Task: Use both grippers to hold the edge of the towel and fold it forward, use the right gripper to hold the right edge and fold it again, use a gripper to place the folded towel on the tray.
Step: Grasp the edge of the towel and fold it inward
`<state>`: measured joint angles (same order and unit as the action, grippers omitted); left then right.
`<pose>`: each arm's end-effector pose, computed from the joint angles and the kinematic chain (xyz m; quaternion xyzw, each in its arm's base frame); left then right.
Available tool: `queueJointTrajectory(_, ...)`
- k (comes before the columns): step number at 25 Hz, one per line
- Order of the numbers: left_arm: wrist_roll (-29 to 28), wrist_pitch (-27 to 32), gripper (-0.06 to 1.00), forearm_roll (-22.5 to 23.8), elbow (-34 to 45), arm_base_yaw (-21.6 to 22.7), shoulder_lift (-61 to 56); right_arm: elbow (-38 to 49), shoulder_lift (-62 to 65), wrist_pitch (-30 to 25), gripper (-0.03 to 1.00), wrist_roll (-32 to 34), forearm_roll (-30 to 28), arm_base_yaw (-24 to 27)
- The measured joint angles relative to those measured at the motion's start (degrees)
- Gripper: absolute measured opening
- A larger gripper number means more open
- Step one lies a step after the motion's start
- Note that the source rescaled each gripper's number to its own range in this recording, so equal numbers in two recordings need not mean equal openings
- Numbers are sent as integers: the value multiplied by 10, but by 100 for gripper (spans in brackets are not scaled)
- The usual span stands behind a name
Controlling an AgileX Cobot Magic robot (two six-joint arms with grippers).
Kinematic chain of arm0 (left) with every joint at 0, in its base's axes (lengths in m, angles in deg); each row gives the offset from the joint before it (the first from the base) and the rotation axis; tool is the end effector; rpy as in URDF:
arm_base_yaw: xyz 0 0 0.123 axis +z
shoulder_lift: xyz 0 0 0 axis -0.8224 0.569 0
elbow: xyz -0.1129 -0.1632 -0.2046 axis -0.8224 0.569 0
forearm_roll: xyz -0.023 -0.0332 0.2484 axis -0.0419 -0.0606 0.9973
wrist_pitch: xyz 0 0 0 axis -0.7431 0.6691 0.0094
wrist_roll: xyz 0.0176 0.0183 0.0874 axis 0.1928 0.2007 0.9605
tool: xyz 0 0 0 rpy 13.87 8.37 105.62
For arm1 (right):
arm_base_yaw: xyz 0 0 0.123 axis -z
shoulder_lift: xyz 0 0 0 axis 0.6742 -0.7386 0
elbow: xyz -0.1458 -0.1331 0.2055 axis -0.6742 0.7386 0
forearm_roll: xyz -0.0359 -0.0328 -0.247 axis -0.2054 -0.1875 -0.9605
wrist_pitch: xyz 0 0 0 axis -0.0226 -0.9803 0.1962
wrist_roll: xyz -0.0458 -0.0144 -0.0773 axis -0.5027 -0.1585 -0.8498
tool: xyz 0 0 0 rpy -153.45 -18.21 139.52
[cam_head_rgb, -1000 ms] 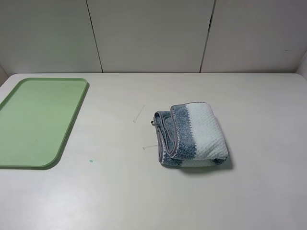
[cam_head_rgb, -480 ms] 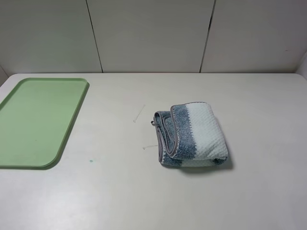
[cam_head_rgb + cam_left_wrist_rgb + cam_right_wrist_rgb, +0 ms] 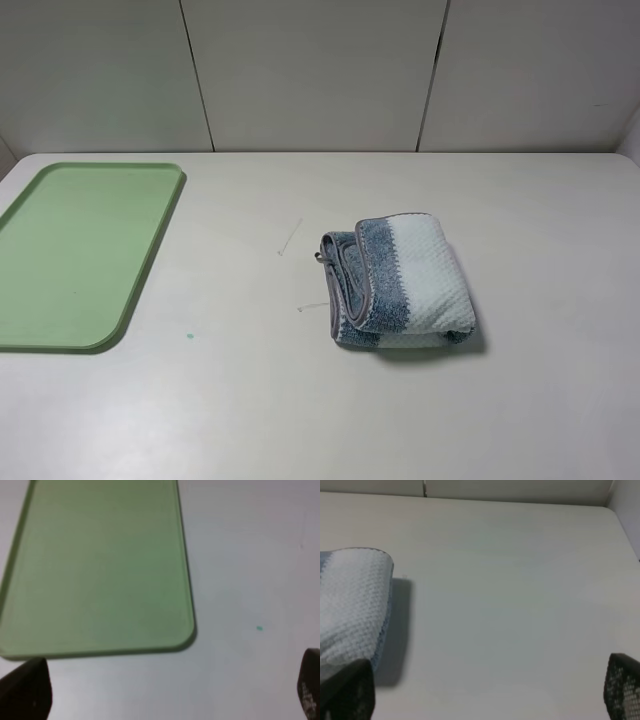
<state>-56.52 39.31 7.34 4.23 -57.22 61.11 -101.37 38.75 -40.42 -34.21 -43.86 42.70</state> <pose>0.0120 -0.0004 0.2916 0.0144 0.8692 -0.0082 0.4942 -0.0043 0.0014 0.2799 -0.0157 0.8422 -0.0041 0.5389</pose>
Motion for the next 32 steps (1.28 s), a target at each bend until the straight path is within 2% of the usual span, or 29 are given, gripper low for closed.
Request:
queueJointTrajectory(9, 37, -45, 100, -86, -97, -1, 269, 0, 0, 0, 100, 0, 0, 0)
queueJointTrajectory(14, 39, -65, 100, -90, -157, -42, 410, 0, 0, 0, 100, 0, 0, 0)
queueJointTrajectory(20, 0, -118, 100, -90, -202, -133, 560, 0, 0, 0, 100, 0, 0, 0)
queueJointTrajectory(27, -94, -215, 100, -91, -232, -265, 701, 0, 0, 0, 100, 0, 0, 0)
queueJointTrajectory(32, -157, -273, 100, -92, -259, -335, 793, 0, 0, 0, 100, 0, 0, 0)
